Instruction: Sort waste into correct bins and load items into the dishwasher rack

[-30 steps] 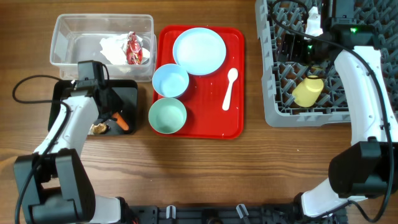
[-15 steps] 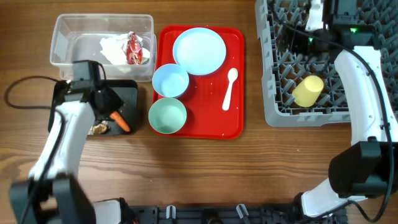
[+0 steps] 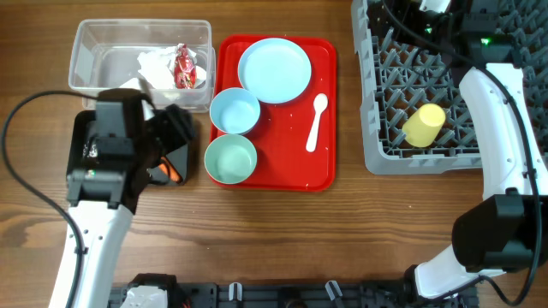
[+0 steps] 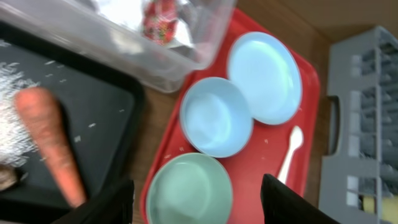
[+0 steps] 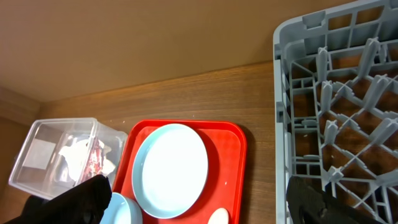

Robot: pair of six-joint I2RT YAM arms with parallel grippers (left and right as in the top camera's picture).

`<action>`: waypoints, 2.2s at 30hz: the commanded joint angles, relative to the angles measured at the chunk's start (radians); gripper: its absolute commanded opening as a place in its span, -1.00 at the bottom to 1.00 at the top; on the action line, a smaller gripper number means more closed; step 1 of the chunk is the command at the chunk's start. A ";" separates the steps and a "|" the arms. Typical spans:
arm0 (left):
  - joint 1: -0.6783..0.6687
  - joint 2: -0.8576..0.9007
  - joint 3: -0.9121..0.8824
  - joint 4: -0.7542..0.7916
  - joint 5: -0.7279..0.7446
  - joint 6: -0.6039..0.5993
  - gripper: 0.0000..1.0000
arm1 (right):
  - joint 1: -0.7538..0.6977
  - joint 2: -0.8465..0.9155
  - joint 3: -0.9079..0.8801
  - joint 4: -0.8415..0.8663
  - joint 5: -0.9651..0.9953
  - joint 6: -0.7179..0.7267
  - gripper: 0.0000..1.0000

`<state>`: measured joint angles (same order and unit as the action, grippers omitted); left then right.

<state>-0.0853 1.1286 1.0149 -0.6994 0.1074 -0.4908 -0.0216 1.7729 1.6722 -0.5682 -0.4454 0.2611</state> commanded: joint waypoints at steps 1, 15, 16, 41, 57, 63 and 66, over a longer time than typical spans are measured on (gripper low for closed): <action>-0.095 0.027 0.017 0.060 0.015 0.020 0.29 | 0.005 -0.003 0.015 -0.002 -0.024 0.008 0.87; -0.307 0.217 0.069 0.352 0.008 0.028 0.30 | 0.005 -0.003 0.015 -0.171 -0.027 -0.003 0.95; -0.317 0.233 0.088 0.355 0.008 0.045 0.31 | 0.005 -0.003 0.015 -0.193 -0.027 -0.018 0.95; -0.528 0.613 0.222 0.311 -0.053 0.307 0.40 | 0.077 0.010 -0.011 -0.315 0.031 -0.139 0.98; -0.282 0.236 0.222 0.005 -0.098 0.172 0.54 | 0.222 0.173 -0.025 -0.252 0.117 -0.048 0.89; -0.248 0.246 0.222 -0.035 -0.106 0.172 0.54 | 0.253 0.239 -0.030 -0.251 0.117 -0.048 0.75; -0.248 0.246 0.222 -0.034 -0.136 0.172 0.55 | 0.274 0.267 -0.050 -0.245 0.118 -0.048 0.68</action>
<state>-0.3435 1.3689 1.2278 -0.7338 0.0124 -0.3099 0.2306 2.0026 1.6459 -0.8177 -0.3393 0.2085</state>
